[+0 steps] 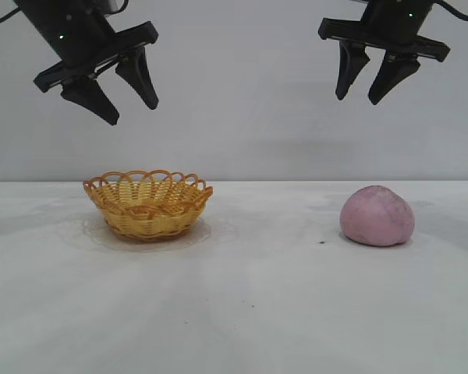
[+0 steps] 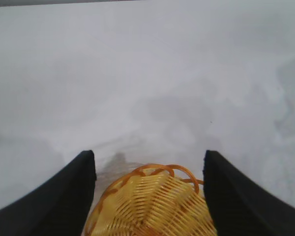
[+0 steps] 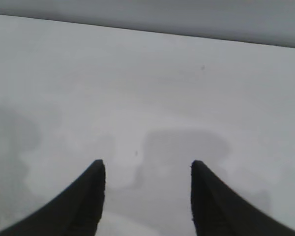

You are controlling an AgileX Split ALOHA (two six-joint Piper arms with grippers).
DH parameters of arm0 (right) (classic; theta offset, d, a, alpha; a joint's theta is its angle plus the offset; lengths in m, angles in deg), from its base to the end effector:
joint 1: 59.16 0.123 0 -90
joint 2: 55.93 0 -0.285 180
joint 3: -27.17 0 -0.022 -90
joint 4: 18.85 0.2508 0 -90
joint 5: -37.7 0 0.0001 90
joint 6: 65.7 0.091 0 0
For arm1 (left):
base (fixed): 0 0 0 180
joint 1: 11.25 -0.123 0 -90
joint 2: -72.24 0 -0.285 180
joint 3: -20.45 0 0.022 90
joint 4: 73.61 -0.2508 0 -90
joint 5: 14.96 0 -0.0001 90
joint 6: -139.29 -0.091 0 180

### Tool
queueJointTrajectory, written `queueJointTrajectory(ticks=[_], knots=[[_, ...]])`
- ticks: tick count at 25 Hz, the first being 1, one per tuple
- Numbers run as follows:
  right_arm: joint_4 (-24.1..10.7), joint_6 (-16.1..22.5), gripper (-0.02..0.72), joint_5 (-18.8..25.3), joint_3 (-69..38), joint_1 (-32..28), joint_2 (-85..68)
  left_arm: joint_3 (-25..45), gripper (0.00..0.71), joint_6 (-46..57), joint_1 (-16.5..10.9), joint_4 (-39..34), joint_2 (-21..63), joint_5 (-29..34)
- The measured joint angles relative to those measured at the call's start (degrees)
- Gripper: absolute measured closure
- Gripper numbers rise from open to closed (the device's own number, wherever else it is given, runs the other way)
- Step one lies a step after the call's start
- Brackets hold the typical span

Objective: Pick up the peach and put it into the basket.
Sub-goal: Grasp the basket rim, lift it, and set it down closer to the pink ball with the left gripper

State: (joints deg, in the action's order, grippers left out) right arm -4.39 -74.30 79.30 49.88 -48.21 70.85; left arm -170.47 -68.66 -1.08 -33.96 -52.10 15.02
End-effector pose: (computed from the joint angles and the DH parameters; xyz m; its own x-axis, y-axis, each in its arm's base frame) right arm 0.4595 0.1043 0.2383 -0.8125 -0.1166 -0.5711 -0.2486 0.9555 0.1586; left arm 0.4457 -0.1095 0.2153 -0.7687 0.0085 -0.6396 0.2791 0.9041 -0.3235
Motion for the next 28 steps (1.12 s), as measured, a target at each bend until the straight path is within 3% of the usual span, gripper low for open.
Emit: queueJointTrajectory(ticks=[16, 25, 28], knots=[[-0.56, 0.0, 0.385, 0.38, 0.0, 0.0, 0.0, -0.12, 0.26, -1.85, 0.0, -0.38, 0.0, 1.42], [-0.95, 0.0, 0.385, 1.23, 0.0, 0.0, 0.0, -6.94, 0.26, -4.82, 0.0, -19.66, 0.0, 15.68], [-1.06, 0.0, 0.385, 1.57, 0.0, 0.0, 0.0, -9.77, 0.26, -5.46, 0.0, -22.69, -0.24, 20.24]])
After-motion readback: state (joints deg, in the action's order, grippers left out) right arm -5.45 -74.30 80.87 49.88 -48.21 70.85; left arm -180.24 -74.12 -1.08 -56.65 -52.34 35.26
